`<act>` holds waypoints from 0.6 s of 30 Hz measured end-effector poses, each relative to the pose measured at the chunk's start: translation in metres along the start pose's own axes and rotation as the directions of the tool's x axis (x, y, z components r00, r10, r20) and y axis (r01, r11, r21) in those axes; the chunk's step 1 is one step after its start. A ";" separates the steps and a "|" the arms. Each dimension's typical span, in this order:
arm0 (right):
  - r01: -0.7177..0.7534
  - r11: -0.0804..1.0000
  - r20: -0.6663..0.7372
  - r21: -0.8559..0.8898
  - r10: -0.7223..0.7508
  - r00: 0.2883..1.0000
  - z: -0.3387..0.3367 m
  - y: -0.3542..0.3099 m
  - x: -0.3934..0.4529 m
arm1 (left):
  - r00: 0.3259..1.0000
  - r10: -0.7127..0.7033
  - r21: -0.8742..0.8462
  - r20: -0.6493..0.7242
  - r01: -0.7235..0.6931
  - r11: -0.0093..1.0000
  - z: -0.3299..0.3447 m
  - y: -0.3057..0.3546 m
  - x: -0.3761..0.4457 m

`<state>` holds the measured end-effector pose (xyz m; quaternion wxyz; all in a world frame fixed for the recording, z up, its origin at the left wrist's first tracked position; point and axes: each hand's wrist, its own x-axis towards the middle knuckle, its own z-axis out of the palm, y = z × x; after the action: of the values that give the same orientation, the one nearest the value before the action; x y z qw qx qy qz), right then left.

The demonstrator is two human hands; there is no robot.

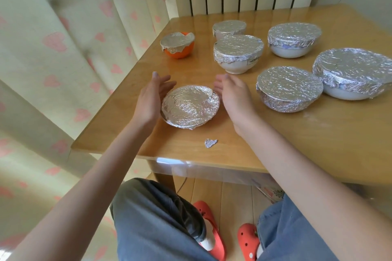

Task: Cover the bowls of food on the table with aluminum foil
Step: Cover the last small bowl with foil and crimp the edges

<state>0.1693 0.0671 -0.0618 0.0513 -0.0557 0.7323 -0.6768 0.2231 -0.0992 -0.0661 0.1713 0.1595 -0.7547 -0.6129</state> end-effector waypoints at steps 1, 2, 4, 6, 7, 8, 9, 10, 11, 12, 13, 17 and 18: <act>0.061 0.998 -0.030 -0.028 -0.062 0.998 -0.003 0.002 -0.007 | 0.999 0.043 0.006 0.029 -0.044 0.999 -0.002 0.001 0.000; 0.134 0.988 -0.016 -0.079 -0.136 0.991 -0.006 0.005 -0.015 | 0.991 0.107 0.061 0.079 -0.112 0.992 -0.006 0.003 -0.003; 0.295 0.938 0.062 -0.183 -0.289 0.955 -0.014 0.011 -0.034 | 0.937 0.210 0.201 0.279 -0.271 0.941 -0.013 0.013 -0.009; 0.426 0.853 0.109 -0.301 -0.413 0.904 -0.023 0.017 -0.046 | 0.824 0.135 0.332 0.550 -0.364 0.870 -0.019 0.028 -0.014; 0.469 0.808 0.117 -0.355 -0.460 0.880 -0.026 0.019 -0.049 | 0.756 0.073 0.394 0.651 -0.418 0.819 -0.020 0.035 -0.014; 0.502 0.771 0.122 -0.391 -0.497 0.859 -0.029 0.020 -0.051 | 0.703 0.012 0.455 0.711 -0.473 0.755 -0.019 0.041 -0.014; 0.527 0.746 0.130 -0.408 -0.524 0.842 -0.030 0.021 -0.052 | 0.676 -0.045 0.513 0.736 -0.512 0.689 -0.017 0.045 -0.013; 0.546 0.729 0.139 -0.412 -0.543 0.828 -0.031 0.021 -0.053 | 0.666 -0.099 0.565 0.739 -0.535 0.628 -0.013 0.049 -0.012; 0.559 0.718 0.147 -0.414 -0.554 0.820 -0.032 0.021 -0.055 | 0.663 -0.144 0.606 0.734 -0.546 0.579 -0.009 0.052 -0.010; 0.564 0.713 0.152 -0.416 -0.557 0.816 -0.033 0.022 -0.056 | 0.660 -0.178 0.633 0.730 -0.554 0.541 -0.004 0.054 -0.009; 0.564 0.713 0.151 -0.416 -0.557 0.817 -0.034 0.022 -0.056 | 0.656 -0.205 0.651 0.726 -0.561 0.511 -0.001 0.057 -0.007; 0.600 0.673 0.148 -0.433 -0.603 0.784 -0.037 0.025 -0.054 | 0.635 -0.274 0.674 0.723 -0.558 0.485 0.007 0.059 -0.005; 0.628 0.639 0.180 -0.444 -0.623 0.761 -0.037 0.024 -0.053 | 0.636 -0.273 0.674 0.722 -0.556 0.487 0.008 0.059 -0.005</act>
<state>0.2163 0.1136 -0.0832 -0.1972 -0.3197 0.8108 -0.4490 0.2224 -0.0782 -0.0104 -0.2069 -0.1201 -0.9612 -0.1376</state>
